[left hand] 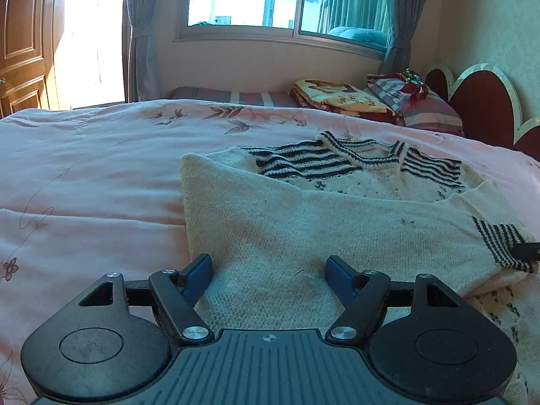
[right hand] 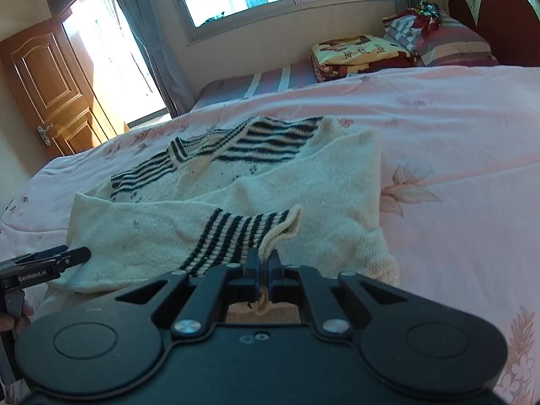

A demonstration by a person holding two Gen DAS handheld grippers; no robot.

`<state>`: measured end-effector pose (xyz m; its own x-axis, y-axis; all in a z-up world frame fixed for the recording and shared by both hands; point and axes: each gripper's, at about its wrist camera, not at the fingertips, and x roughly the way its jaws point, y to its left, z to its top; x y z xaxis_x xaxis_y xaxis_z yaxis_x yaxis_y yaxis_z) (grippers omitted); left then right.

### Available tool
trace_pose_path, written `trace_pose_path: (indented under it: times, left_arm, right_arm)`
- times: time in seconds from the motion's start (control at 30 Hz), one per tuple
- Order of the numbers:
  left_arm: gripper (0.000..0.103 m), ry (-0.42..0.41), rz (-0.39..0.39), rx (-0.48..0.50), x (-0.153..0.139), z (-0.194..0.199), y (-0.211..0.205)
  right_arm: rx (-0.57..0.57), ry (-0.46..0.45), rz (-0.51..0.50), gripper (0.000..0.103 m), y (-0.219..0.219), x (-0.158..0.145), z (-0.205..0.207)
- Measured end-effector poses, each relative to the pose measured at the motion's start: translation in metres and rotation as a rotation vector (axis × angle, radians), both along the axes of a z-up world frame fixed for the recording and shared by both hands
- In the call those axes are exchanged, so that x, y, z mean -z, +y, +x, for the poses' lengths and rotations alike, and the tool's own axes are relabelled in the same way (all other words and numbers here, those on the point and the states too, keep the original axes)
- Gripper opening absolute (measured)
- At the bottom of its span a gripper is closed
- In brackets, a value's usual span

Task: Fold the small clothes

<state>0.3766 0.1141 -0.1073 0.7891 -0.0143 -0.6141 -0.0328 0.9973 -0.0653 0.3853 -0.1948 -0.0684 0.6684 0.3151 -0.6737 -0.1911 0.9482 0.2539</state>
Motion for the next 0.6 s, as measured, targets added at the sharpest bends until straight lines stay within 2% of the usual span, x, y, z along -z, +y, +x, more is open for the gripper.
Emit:
trace_pose_path:
  times: [0.07, 0.13, 0.17, 0.4, 0.47, 0.5, 0.6]
  left_arm:
    - [0.074, 0.008, 0.002, -0.001, -0.005, 0.002, 0.001]
    - [0.074, -0.037, 0.021, 0.014, -0.017, 0.005, 0.001]
    - [0.074, -0.058, 0.039, 0.02, -0.021, 0.009, 0.001]
    - [0.074, -0.057, 0.069, 0.01, -0.022, 0.069, 0.01]
    - [0.074, -0.016, 0.084, 0.008, -0.013, 0.083, 0.012]
    - [0.074, 0.003, 0.077, 0.008, -0.008, 0.087, 0.013]
    - [0.076, -0.008, 0.034, 0.011, 0.002, 0.086, 0.018]
  right_arm:
    - [0.016, -0.012, 0.019, 0.008, -0.002, -0.002, 0.002]
    - [0.049, -0.074, 0.035, 0.031, -0.006, -0.012, 0.001]
    - [0.054, -0.103, 0.044, 0.033, -0.009, -0.016, 0.002]
    - [0.105, -0.089, 0.039, 0.031, -0.02, -0.013, 0.038]
    - [0.104, -0.087, 0.036, 0.031, -0.02, -0.011, 0.043]
    - [0.102, -0.087, 0.036, 0.031, -0.019, -0.011, 0.044]
    - [0.103, -0.087, 0.039, 0.031, -0.02, -0.009, 0.044]
